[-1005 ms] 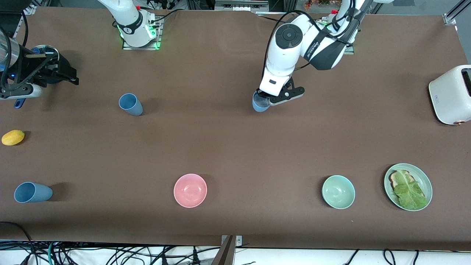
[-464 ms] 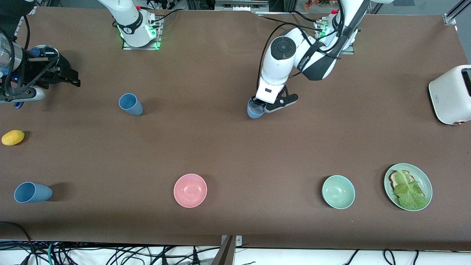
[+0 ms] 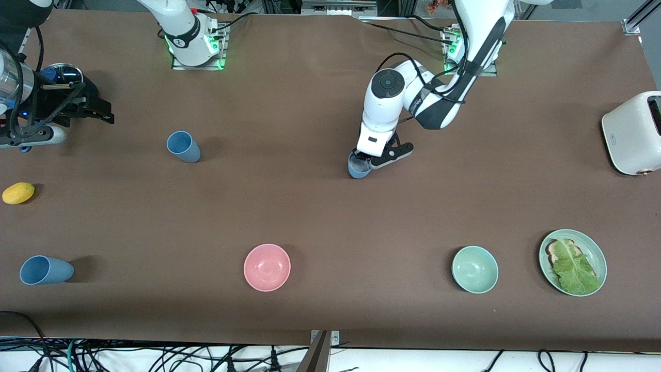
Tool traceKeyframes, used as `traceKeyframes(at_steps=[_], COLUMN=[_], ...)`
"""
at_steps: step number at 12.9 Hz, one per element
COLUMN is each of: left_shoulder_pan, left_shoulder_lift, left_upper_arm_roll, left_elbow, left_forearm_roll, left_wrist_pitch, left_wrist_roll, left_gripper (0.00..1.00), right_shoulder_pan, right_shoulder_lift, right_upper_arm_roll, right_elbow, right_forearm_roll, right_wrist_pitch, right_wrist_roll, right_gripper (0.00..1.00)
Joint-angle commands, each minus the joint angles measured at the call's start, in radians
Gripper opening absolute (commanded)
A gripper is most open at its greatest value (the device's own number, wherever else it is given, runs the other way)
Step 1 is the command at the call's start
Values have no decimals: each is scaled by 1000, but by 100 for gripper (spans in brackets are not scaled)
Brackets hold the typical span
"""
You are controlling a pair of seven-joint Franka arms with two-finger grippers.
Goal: Stack blue cups with both arms
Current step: 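Lower the tissue cup onto the table with the left gripper, then open and raise the left gripper while the right gripper reaches the blue cup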
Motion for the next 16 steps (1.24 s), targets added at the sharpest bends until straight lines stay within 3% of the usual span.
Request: traceKeyframes(at_steps=[1, 4, 8, 10, 11, 13, 16], left_shoulder_pan=[-19, -16, -16, -14, -13, -19, -14], left_shoulder_lift=[25, 35, 48, 45, 43, 41, 35], left_upper_arm_roll=[11, 11, 16, 17, 17, 17, 17], left_elbow=[13, 13, 14, 17, 17, 17, 31], left_forearm_roll=[46, 46, 57, 57, 57, 57, 57], left_wrist_pitch=[38, 43, 48, 48, 48, 48, 40], left_wrist_roll=[-61, -63, -64, -64, -66, -92, -94], left_gripper=[0, 0, 1, 56, 71, 89, 93], right_shoulder_pan=[-1, -2, -1, -1, -1, -1, 1], right_shoulder_lift=[23, 61, 60, 57, 52, 49, 10], right_upper_arm_roll=[1, 3, 4, 6, 6, 6, 7], right_elbow=[-4, -10, -107, -174, -212, -268, -439], right_forearm_roll=[8, 6, 8, 8, 8, 8, 11], right_wrist_pitch=[40, 64, 176, 245, 283, 333, 473], right_wrist_roll=[8, 8, 8, 8, 8, 10, 10], right_gripper=[100, 100, 100, 100, 100, 100, 100])
